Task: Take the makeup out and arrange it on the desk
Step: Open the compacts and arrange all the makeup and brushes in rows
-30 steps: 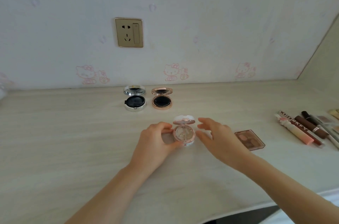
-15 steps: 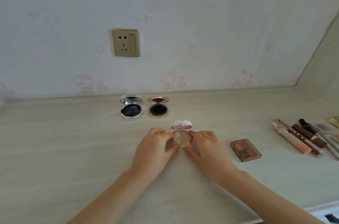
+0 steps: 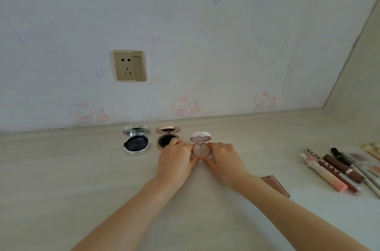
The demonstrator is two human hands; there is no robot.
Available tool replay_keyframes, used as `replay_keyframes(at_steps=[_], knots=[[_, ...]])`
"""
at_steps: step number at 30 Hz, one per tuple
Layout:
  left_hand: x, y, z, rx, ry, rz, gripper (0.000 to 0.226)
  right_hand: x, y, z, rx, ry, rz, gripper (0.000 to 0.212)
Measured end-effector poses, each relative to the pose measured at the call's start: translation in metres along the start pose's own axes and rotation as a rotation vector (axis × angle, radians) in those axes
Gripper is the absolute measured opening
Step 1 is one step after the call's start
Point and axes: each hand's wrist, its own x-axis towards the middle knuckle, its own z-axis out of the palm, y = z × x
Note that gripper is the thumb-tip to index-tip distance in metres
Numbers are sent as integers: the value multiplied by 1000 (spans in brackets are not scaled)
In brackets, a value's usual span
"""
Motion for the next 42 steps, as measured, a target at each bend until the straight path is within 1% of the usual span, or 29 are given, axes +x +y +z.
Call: replay_keyframes(at_steps=[12, 21, 23, 25, 28, 31, 34, 39, 42], knots=[[30, -11, 13, 111, -27, -25, 32, 35, -2, 3, 2, -4, 39, 34], [33, -15, 18, 85, -5, -41, 31, 41, -3, 3, 22, -12, 37, 34], [32, -14, 17, 71, 11, -53, 32, 40, -3, 2, 45, -16, 36, 36], [28, -12, 16, 51, 35, -70, 37, 37, -1, -2, 57, -25, 28, 42], [21, -6, 10, 18, 82, -71, 38, 24, 6, -16, 37, -40, 49, 51], [11, 5, 2, -25, 106, -40, 39, 6, 20, -31, 16, -7, 57, 51], [1, 24, -3, -96, 70, -14, 38, -19, 35, -49, 5, 23, 74, 47], [-16, 63, -3, -243, -35, -19, 37, -62, 60, -71, -36, 47, 136, 40], [-24, 85, 6, -279, -102, 36, 38, -85, 71, -80, -51, 47, 187, 37]])
